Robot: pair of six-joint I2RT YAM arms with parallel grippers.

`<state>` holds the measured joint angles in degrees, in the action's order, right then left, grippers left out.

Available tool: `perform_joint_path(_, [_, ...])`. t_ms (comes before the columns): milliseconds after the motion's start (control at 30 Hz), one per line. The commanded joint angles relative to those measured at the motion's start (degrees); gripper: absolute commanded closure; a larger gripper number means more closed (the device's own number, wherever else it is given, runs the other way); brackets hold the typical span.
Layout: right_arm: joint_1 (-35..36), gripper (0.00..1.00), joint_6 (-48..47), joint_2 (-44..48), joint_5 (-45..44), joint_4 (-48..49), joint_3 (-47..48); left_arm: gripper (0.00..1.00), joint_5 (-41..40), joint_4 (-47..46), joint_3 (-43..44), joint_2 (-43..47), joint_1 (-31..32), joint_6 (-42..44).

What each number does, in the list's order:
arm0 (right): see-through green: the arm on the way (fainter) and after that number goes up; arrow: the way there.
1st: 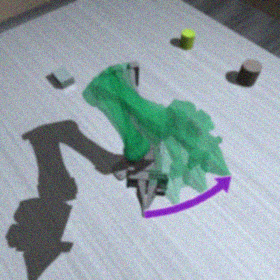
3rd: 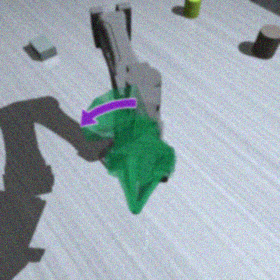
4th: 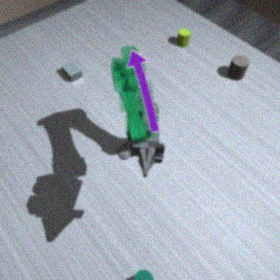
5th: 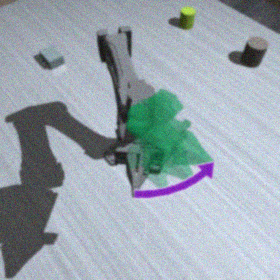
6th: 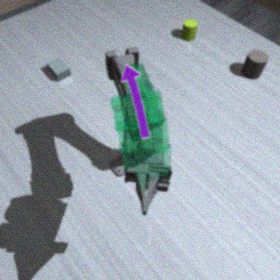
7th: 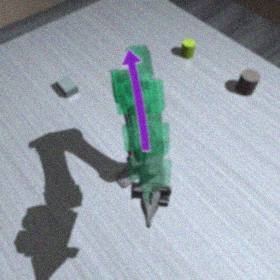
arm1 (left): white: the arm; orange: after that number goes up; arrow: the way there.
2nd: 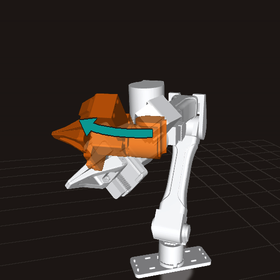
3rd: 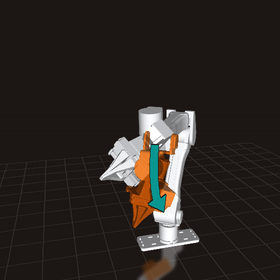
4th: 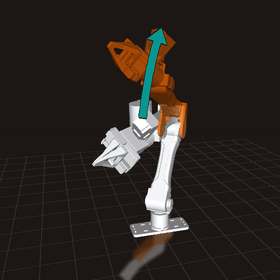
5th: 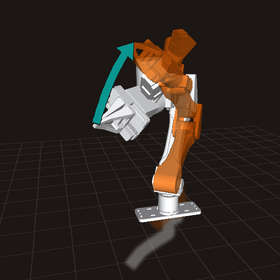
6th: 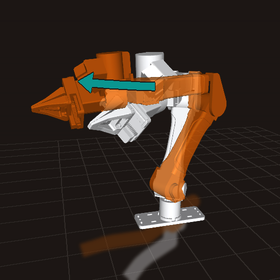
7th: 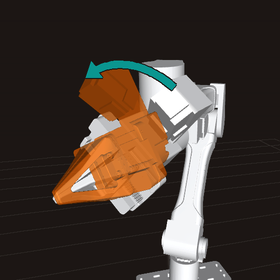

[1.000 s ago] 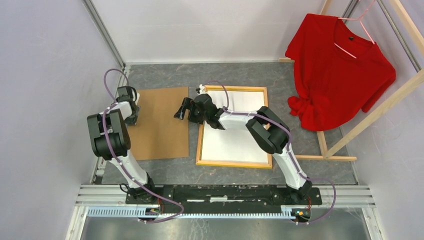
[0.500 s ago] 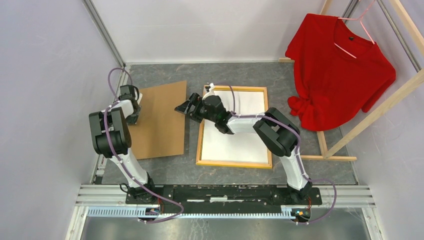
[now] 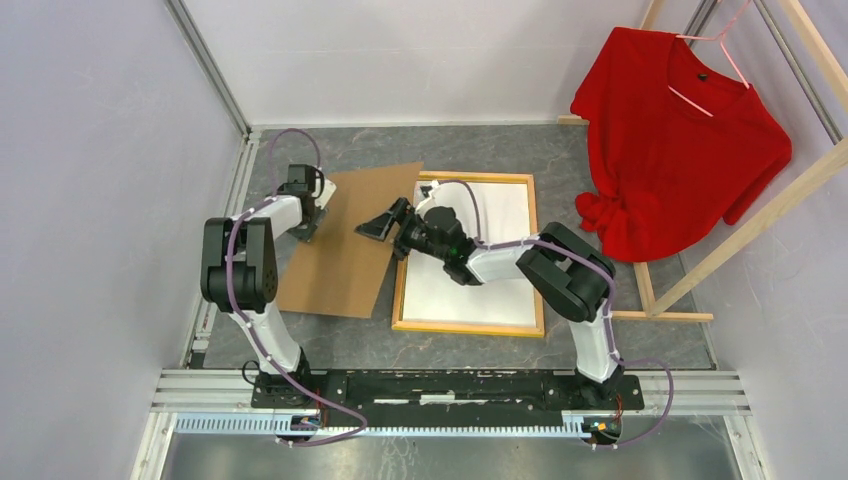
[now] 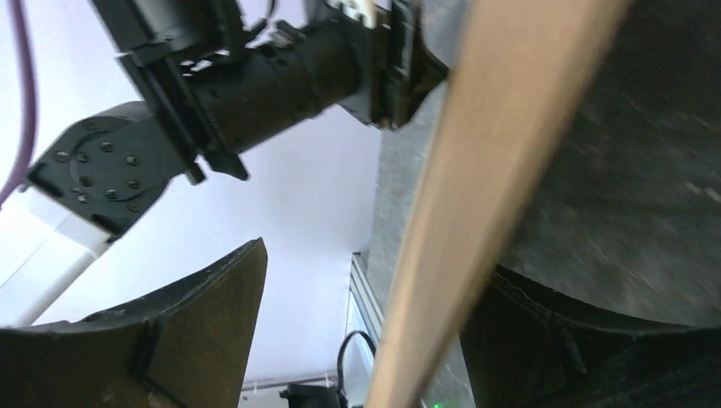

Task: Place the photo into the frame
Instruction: Turn over the photo frame item at the center of the board.

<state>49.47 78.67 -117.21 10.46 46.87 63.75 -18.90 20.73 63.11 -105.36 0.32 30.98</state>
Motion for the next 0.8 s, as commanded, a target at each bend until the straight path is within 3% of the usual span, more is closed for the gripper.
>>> perform_joint_path(0, [-1.65, 0.18, -3.11, 9.04, -3.32, -4.03, -3.89, 0.41, 12.46, 7.92, -1.98, -4.31, 3.09, -3.49])
perform_joint_path(100, [-2.68, 0.19, -7.73, 13.9, -6.21, -11.62, -6.13, 0.42, 12.48, 8.24, -1.09, -4.75, 3.68, -4.1])
perform_joint_path(200, [-3.58, 0.22, -9.19, 17.22, -7.7, -12.9, -9.15, 0.42, 12.25, 8.23, -0.6, -5.05, 4.02, -4.72])
perform_joint_path(400, [-4.58, 0.4, -9.31, 17.5, -6.23, -15.12, -10.37, 0.41, 12.77, 8.47, 0.0, -4.12, 5.97, -5.3])
perform_joint_path(467, [-4.9, 0.49, -9.48, 17.2, -5.7, -15.8, -10.4, 0.36, 13.12, 9.27, 0.72, -3.69, 6.33, -5.57])
perform_joint_path(633, [-6.47, 0.86, -9.28, 17.52, -5.26, -17.33, -10.34, 0.1, 15.94, 12.76, 3.9, 1.19, 6.36, -4.34])
perform_joint_path(733, [-7.15, 1.0, -8.52, 17.67, -5.03, -18.71, -8.38, 0.02, 22.09, 15.52, 5.96, 8.4, 6.28, -1.63])
perform_joint_path(767, [-7.29, 1.0, -8.15, 17.42, -5.02, -19.56, -7.22, 0.01, 25.08, 16.02, 6.0, 11.39, 6.28, -0.03])
